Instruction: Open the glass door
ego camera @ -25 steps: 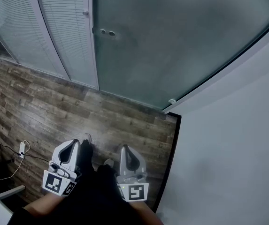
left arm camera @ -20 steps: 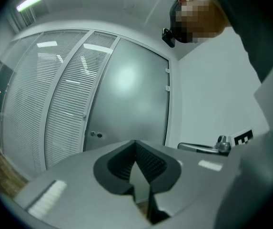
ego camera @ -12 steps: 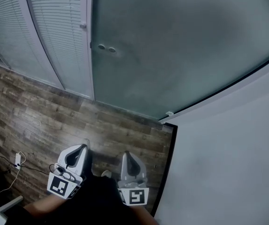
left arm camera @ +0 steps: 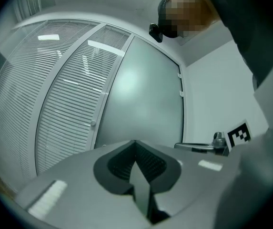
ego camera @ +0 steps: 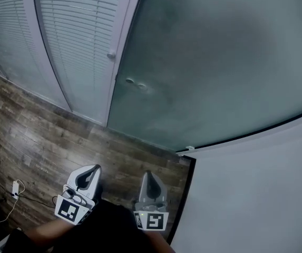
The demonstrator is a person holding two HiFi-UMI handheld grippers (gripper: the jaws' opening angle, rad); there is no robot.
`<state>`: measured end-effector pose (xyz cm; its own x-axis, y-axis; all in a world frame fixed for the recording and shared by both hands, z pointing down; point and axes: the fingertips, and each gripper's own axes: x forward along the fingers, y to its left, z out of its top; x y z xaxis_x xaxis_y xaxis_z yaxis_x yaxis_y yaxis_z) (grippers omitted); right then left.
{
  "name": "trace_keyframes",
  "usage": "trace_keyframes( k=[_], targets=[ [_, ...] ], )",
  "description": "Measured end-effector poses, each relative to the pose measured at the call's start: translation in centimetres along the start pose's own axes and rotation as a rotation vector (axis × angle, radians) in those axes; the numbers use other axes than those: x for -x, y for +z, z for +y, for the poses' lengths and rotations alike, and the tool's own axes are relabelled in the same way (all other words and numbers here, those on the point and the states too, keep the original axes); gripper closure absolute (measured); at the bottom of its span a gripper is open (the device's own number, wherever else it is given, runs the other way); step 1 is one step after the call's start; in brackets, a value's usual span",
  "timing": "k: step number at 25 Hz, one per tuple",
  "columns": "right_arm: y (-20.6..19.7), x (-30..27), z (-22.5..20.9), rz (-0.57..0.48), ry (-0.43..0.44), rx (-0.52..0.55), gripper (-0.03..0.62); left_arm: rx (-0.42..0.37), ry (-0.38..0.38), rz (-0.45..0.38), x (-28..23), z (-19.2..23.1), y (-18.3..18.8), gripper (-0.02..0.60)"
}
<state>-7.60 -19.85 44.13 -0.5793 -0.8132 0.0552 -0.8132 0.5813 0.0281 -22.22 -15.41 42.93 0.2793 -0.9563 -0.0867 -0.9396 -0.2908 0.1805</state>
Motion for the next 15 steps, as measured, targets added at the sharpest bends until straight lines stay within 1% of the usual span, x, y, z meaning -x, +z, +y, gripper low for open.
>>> trace_keyframes(
  k=[2,4,6,8,10,12,15],
  targets=[
    [0.4,-1.6,0.1,-0.007,-0.018,0.003,0.592,-0.017,-0.002,-0.02,-0.7,1.4,0.5,0.581],
    [1.1,-2.9,0.5,-0.011,-0.022,0.005,0.592,-0.008,-0.009,-0.006,-1.1,2.1,1.0,0.581],
    [1.2,-4.1,1.1,-0.012,0.005,0.0,0.592,0.005,0.004,0.009,-1.5,3.1,0.8,0.581],
    [0.8,-5.6,1.3,-0.011,0.032,-0.014,0.592,0.003,0.04,0.012,-2.3,5.0,0.4,0.581],
    [0.3,-6.9,1.2,-0.01,0.058,-0.021,0.591,-0.01,0.076,-0.004,-3.0,6.5,0.2,0.581],
    [-0.1,-8.0,0.8,-0.012,0.069,-0.02,0.591,-0.029,0.09,-0.021,-3.5,7.1,0.7,0.581],
    [-0.1,-10.2,0.0,-0.002,0.048,-0.015,0.591,-0.065,0.089,-0.029,-4.0,7.1,1.2,0.581]
  ],
)
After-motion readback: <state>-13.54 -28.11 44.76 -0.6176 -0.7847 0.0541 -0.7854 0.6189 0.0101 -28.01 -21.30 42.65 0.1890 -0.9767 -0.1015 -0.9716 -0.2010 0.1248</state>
